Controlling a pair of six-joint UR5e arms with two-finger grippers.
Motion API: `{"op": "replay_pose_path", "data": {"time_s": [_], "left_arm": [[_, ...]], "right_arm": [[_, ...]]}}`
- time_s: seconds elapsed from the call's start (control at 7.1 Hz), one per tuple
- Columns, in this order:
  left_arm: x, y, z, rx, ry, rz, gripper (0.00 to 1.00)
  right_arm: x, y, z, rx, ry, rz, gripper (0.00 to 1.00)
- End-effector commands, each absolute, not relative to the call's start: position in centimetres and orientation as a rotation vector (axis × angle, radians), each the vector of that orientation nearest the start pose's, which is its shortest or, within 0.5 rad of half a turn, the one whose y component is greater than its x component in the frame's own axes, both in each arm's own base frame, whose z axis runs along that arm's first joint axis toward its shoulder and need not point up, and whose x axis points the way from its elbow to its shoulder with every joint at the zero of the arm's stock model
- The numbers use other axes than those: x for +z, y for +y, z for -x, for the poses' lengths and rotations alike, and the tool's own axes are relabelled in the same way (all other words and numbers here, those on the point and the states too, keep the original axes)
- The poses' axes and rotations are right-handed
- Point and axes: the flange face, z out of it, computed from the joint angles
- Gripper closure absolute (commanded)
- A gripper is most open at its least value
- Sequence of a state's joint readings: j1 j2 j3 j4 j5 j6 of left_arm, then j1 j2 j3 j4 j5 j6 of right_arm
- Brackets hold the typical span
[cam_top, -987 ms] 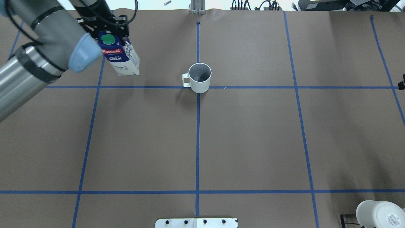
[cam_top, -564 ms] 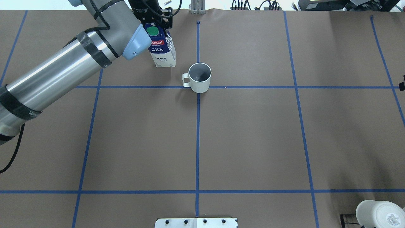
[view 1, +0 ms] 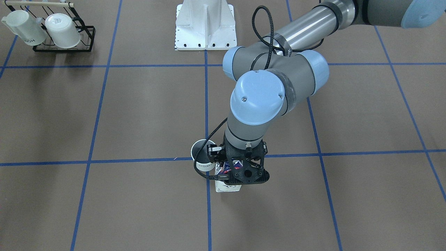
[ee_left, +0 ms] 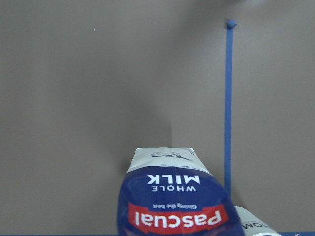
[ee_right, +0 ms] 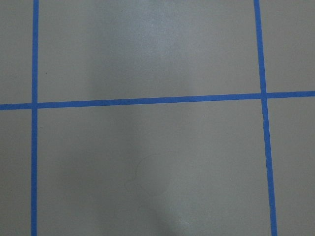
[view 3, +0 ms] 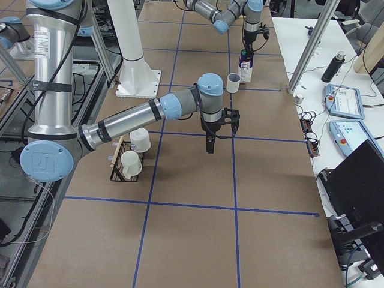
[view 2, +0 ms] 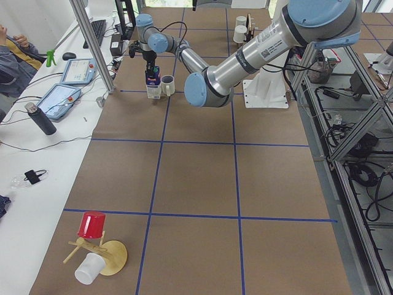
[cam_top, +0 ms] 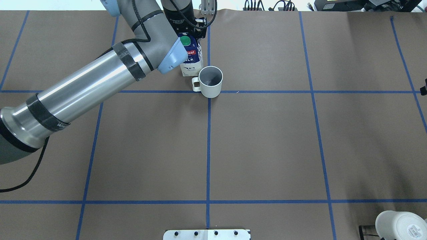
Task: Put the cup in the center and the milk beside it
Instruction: 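Carry the milk carton with the left gripper beside the mug, then set the carton down, open the left gripper and lift away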
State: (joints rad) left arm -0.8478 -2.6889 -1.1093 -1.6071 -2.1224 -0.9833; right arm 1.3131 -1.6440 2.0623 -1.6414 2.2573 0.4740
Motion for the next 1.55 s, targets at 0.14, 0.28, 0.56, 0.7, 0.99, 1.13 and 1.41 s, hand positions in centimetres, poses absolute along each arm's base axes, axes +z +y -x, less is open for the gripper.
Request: {"op": "replay_pose_path", "data": {"time_s": [0.14,0.28,0.56,0.7,0.99,1.13,1.41], "left_arm": [[10.9,-66.7,-49.0,-0.057,0.849,-0.049,0.02],[10.3,-66.6,-48.3,-0.065,0.866,-0.064,0.02],[8.5,-67.2,-43.2,-0.108,0.897,-0.109,0.02],[9.5,-65.3,-38.2,-0.136,0.902,-0.128,0.02],[19.5,-58.7,-27.1,-0.126,0.866,-0.181,0.02],[22.9,-57.2,-23.0,-0.068,0.814,-0.204,0.02],[33.4,-56.2,-12.7,0.020,0.703,-0.239,0.02]], "right_arm": [[46.8,-45.1,4.6,0.088,-0.752,-0.065,0.00],[46.9,-45.2,4.6,0.089,-0.751,-0.063,0.00],[46.8,-45.4,4.7,0.090,-0.750,-0.065,0.00],[46.9,-45.4,4.7,0.090,-0.750,-0.064,0.00],[47.3,-45.8,5.1,0.088,-0.753,-0.052,0.00],[47.1,-46.5,5.4,0.085,-0.755,-0.056,0.00],[46.9,-46.7,5.6,0.082,-0.759,-0.057,0.00]]}}
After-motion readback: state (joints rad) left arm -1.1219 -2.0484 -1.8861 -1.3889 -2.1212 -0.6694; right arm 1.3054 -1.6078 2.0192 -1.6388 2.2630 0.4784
